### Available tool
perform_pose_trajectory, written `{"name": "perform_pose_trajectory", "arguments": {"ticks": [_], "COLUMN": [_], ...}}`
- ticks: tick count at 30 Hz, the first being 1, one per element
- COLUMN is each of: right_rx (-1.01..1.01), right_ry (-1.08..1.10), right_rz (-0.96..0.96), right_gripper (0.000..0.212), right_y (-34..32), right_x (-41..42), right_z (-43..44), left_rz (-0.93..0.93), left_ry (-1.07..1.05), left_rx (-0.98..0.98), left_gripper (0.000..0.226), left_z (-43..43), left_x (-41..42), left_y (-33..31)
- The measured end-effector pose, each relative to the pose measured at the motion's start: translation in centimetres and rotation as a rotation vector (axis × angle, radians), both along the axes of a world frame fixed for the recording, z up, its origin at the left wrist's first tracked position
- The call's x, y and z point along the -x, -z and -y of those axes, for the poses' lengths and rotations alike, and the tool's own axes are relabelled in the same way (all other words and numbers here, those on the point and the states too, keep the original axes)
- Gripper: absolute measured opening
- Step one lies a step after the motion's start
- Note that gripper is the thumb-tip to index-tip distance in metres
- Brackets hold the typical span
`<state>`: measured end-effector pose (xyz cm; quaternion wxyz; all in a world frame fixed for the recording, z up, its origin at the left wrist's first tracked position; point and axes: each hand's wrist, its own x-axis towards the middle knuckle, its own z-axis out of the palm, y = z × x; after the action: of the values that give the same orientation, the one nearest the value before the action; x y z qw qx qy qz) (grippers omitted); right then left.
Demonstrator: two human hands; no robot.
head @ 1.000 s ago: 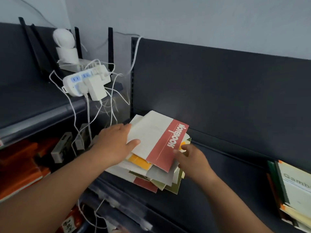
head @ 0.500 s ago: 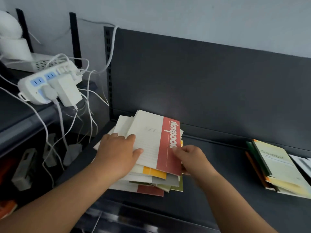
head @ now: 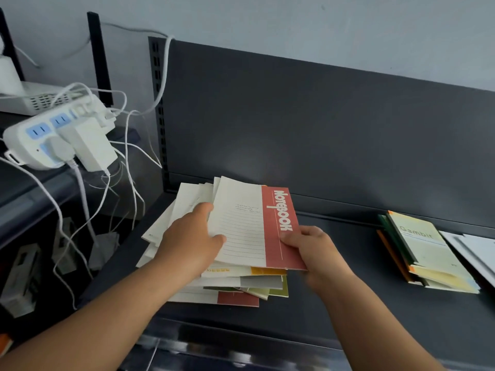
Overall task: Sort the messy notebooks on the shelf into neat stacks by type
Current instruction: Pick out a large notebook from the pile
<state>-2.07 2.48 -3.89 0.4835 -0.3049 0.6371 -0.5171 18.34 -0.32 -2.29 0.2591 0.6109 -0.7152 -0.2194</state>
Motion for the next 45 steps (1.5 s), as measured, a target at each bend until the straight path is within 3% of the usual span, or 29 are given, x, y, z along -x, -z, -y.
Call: {"name": "perform_pose_trajectory", "arguments": {"ticks": [4,6,11,18,25,31,34,40,45], "right_rx": [0.018,0.027,0.036,0.090,0.066,0.108,0.124,0.125,0.133], "right_ry": [-0.005,-0.012,-0.022,-0.009,0.041,0.033,0.051,0.095,0.190], "right_rz": [-0.092,-0.149,-0.212,-0.147,0.073,-0.008,-0.061,-0.122,-0.137], "right_gripper": [0.025,0.024,0.026,0.028,0.021,0.017,0.017,0.019,0.021], "right_y": [0.1,0.2,0.0,-0.3,-1.0,-2.1,-2.3,-2.9,-3.3], "right_x": [0.2,0.2,0.3,1.1,3.6,7.6,10.4,18.8,27.0], "right_z": [-0.4,-0.7,-1.1,-1.8,-3.0,-6.3,-8.7,-15.9,-22.8], "left_rz": [-0.182,-0.359,-0.873,-0.927,-1.000,-1.049,-1.101,-1.142,-1.135], "left_ry": [-0.059,-0.098,-0.112,-0.050,0.078,0.221,0.280,0.322,0.361], "left_rx": [-0.104,-0.238,-0.617,-0.596,-0.587,-0.769,-0.849,-0.891,-0.928], "left_gripper": [0.068,0.069,0.022,0.035,0.037,0.038,0.025,0.047,0.048], "left_z": [0.0,0.1,0.2,0.0,-1.4,-3.0,-4.5,-8.6,-14.1], "left_x": [0.6,0.8,1.2,1.9,3.9,7.1,10.2,19.5,28.4], "left_y": [-0.5,-0.9,-2.5,-2.1,-2.6,-3.2,-3.5,-3.3,-3.4]}}
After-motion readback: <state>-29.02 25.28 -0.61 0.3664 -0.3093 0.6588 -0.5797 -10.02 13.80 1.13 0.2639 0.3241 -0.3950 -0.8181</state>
